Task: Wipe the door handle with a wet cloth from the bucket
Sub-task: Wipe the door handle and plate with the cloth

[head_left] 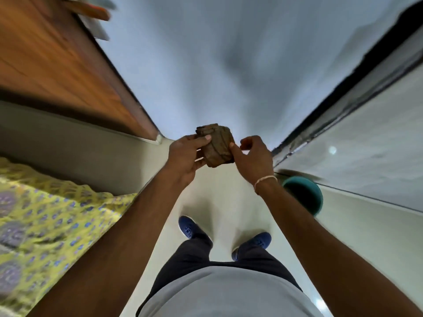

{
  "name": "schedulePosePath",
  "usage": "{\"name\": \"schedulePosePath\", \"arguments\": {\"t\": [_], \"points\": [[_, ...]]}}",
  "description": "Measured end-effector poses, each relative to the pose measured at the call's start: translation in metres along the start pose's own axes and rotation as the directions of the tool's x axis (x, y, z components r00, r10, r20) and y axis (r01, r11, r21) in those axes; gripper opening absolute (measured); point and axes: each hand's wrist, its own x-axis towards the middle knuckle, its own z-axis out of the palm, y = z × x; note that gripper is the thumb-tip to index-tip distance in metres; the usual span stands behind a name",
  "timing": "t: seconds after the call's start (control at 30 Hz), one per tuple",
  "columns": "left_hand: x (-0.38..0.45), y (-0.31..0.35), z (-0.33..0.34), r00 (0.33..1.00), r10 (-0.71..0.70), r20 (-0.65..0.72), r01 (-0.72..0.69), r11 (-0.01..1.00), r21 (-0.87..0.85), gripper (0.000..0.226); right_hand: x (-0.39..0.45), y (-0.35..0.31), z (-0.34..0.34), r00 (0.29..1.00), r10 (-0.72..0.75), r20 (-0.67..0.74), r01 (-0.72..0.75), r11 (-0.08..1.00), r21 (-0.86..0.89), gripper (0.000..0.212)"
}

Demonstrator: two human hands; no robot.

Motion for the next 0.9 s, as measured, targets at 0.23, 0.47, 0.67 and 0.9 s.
{"name": "schedulePosePath", "arguments": {"t": [0.23, 0.47, 0.67, 0.9], "points": [[0.007, 0.066, -0.115, 0.987, 0.065, -0.148, -0.064, 0.998, 0.012, 0.037, -0.045, -0.112, 0.095, 0.876, -0.320, 0.362, 0.357, 0.934, -0.038, 0.027], [0.007, 0.123, -0.186, 0.990, 0.064, -0.127, -0.082, 0.986, -0.143, 0.025, -0.041, -0.163, 0.168, 0.740, -0.535, 0.407, 0.626, 0.769, -0.128, 0.044], [0.023, 0.162, -0.226, 0.980, 0.062, -0.187, -0.104, 0.969, -0.225, 0.030, -0.016, -0.201, 0.212, 0.759, -0.575, 0.306, 0.635, 0.759, -0.148, 0.033], [0.069, 0.216, -0.267, 0.927, 0.109, -0.358, -0.107, 0.994, 0.024, 0.015, 0.045, -0.264, 0.252, 0.752, -0.602, 0.270, 0.637, 0.768, -0.062, 0.026]]}}
